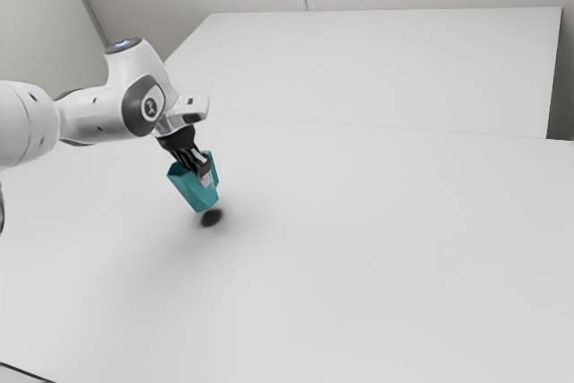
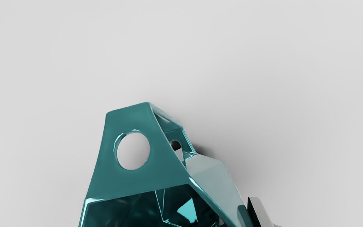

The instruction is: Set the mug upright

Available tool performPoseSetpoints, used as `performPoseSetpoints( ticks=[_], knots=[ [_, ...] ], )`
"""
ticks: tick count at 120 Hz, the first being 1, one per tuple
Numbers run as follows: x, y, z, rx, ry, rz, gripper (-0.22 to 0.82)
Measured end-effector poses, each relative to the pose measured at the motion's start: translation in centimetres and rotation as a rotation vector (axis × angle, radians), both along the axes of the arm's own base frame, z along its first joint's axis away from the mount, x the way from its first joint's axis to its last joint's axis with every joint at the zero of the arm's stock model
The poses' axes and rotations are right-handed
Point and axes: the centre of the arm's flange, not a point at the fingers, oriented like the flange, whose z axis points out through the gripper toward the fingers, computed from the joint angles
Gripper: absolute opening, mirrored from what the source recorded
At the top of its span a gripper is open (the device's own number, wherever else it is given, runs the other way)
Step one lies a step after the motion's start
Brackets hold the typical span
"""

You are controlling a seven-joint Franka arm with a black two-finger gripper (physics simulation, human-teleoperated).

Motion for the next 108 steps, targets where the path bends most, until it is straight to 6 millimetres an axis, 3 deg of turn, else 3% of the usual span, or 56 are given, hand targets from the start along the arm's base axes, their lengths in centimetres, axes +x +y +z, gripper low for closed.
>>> performPoseSetpoints(
  ticks=[79,108],
  knots=[
    [1.0,-0.2,-3.2,0.019,0.017,0.087,-0.17],
    [1.1,-0.1,-3.9,0.006,0.027,0.107,-0.09]
  ],
)
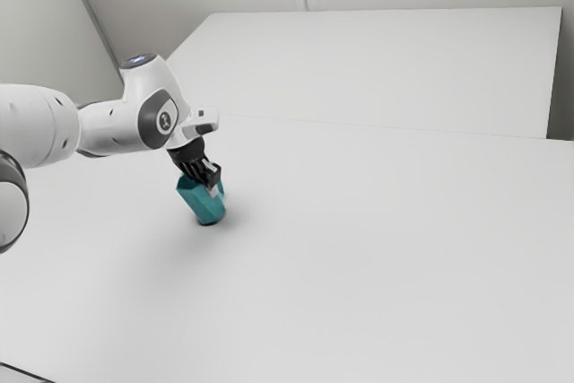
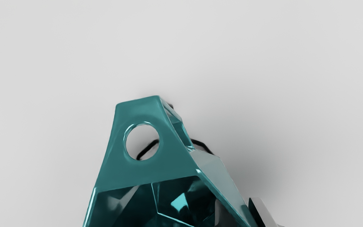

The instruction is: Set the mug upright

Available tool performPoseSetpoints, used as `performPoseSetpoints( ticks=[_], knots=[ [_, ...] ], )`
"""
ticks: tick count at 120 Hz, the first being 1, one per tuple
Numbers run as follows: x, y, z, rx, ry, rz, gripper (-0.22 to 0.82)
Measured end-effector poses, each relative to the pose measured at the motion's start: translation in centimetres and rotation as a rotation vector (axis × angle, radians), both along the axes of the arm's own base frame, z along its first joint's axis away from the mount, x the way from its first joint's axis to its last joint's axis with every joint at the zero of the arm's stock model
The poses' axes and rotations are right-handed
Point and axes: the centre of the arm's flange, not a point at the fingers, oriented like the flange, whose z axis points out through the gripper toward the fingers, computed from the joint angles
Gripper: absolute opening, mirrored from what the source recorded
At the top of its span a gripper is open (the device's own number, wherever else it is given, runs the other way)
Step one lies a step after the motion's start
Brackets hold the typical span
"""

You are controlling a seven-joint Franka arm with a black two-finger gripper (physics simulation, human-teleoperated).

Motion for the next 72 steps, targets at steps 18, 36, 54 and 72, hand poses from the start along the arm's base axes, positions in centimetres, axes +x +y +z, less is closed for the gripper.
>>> performPoseSetpoints(
  ticks=[18,36,54,72],
  knots=[
    [0.0,0.0,0.0,-0.004,0.000,0.003,-0.05],
    [0.2,-0.3,1.5,-0.007,-0.028,-0.001,0.01],
    [0.5,-0.6,3.6,-0.007,-0.065,-0.011,0.08],
    [0.6,-0.7,6.6,0.000,-0.112,-0.025,0.23]
  ],
)
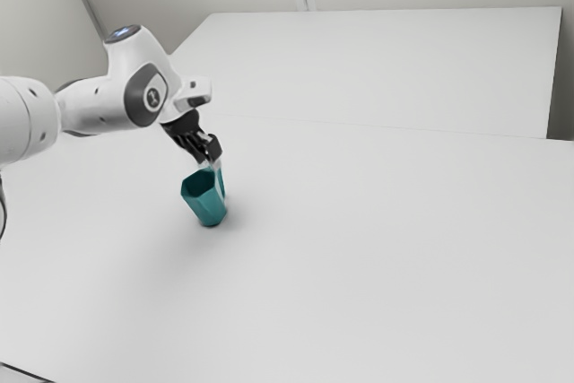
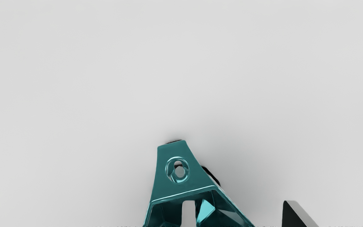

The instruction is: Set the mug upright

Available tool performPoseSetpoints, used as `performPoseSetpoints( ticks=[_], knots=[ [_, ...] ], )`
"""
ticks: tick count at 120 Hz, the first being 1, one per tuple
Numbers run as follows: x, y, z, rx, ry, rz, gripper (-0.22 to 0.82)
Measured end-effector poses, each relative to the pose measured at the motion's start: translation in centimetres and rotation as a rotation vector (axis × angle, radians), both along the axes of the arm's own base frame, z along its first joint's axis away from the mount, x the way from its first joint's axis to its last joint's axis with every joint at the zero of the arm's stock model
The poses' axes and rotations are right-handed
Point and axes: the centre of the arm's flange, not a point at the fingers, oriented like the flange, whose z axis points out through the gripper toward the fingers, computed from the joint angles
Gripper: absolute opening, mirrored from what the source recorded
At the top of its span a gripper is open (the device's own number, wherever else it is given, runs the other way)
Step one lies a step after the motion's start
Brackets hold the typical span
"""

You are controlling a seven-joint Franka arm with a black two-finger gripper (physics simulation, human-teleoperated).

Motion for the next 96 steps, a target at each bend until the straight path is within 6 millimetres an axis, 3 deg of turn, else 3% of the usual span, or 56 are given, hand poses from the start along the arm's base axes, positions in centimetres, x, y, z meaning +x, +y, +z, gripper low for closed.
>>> performPoseSetpoints(
  ticks=[12,23,54,79,96],
  knots=[
    [-0.4,-0.4,3.1,0.022,-0.047,-0.030,0.35],
    [-0.1,-0.6,7.7,0.059,-0.101,-0.060,0.43],
    [-1.4,-1.0,18.4,0.177,-0.153,-0.098,0.54],
    [-3.0,0.1,22.0,0.221,-0.103,-0.038,0.56],
    [-4.1,0.0,22.9,0.237,-0.077,-0.004,0.57]
  ],
)
